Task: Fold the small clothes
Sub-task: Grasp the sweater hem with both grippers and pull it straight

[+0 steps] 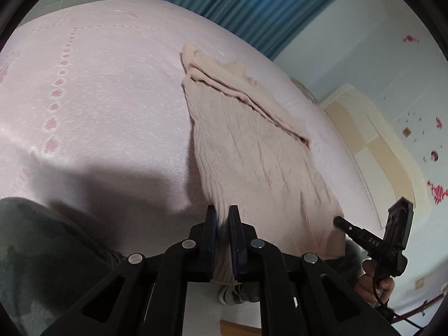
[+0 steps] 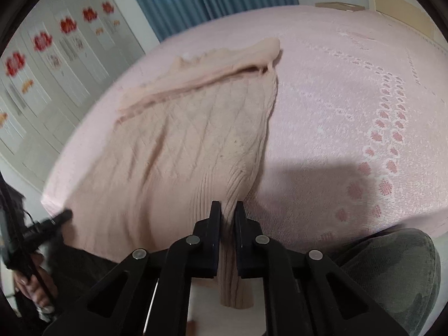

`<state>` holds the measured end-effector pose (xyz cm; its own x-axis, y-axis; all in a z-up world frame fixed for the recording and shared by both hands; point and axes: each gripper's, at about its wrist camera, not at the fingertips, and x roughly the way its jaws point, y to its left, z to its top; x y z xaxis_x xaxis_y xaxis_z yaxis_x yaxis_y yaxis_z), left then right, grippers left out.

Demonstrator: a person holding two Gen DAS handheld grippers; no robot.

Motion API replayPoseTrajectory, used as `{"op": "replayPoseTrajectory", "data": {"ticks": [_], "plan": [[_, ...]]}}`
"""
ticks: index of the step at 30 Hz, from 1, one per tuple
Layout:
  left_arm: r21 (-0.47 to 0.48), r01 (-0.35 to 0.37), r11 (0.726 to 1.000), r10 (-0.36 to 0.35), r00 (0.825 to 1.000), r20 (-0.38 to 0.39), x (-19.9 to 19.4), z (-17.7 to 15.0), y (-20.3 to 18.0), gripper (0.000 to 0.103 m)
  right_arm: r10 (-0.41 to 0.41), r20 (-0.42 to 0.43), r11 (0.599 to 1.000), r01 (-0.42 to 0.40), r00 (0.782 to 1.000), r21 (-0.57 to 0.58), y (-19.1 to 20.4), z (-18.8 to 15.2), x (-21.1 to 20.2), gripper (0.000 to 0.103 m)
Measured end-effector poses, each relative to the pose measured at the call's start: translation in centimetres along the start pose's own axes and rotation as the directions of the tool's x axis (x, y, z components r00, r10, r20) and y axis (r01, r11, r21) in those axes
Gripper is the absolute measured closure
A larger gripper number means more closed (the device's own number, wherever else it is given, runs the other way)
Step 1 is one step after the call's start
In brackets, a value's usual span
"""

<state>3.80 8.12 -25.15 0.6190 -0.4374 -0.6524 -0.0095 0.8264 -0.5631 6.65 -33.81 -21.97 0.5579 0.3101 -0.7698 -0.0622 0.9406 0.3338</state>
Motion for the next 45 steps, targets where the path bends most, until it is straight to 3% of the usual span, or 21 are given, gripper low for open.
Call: {"op": "replayPoseTrajectory", "data": {"ticks": [4,10,18,27,37,41,45], "plan": [[-0.028,0.029,0.999,-0.028,0.999,0.030,-0.8,0.2,0.5,0.095,-0.051,0.037,0.998,0.050,0.998,0.032,-0.7,0.2,-0.7,0.094],[-0.016,-0.019,1.000,0.018,1.000,-0.017,0.5,0.1,0.3,0.095,-0.104,-0.048,0.995,0.104,0.993,0.008,-0.5,0.1,1.2,0.093],[0.003,-0.043,0.999,0.043,0.995,-0.091,2.2,-0.2,-0.1,0.095,-0.028,-0.120,0.999,0.031,0.992,0.025,-0.8,-0.3,2.0,0.082],[0.009,-0.076,0.997,0.076,0.986,-0.149,3.8,-0.5,-0.1,0.094,-0.082,-0.108,0.992,0.071,0.991,-0.106,1.7,-1.2,2.1,0.073],[0.008,-0.137,0.991,0.135,0.968,-0.210,5.2,-0.9,0.2,0.082,-0.089,-0.112,0.990,0.076,0.990,-0.117,1.6,-1.6,1.9,0.073],[0.015,-0.147,0.989,0.147,0.964,-0.223,5.5,-1.1,0.3,0.082,-0.091,-0.111,0.990,0.077,0.990,-0.121,1.7,-1.7,1.9,0.073],[0.052,-0.150,0.987,0.156,0.977,-0.143,4.3,-1.0,-0.4,0.089,-0.089,-0.110,0.990,0.075,0.990,-0.121,1.6,-1.8,2.0,0.088]]}}
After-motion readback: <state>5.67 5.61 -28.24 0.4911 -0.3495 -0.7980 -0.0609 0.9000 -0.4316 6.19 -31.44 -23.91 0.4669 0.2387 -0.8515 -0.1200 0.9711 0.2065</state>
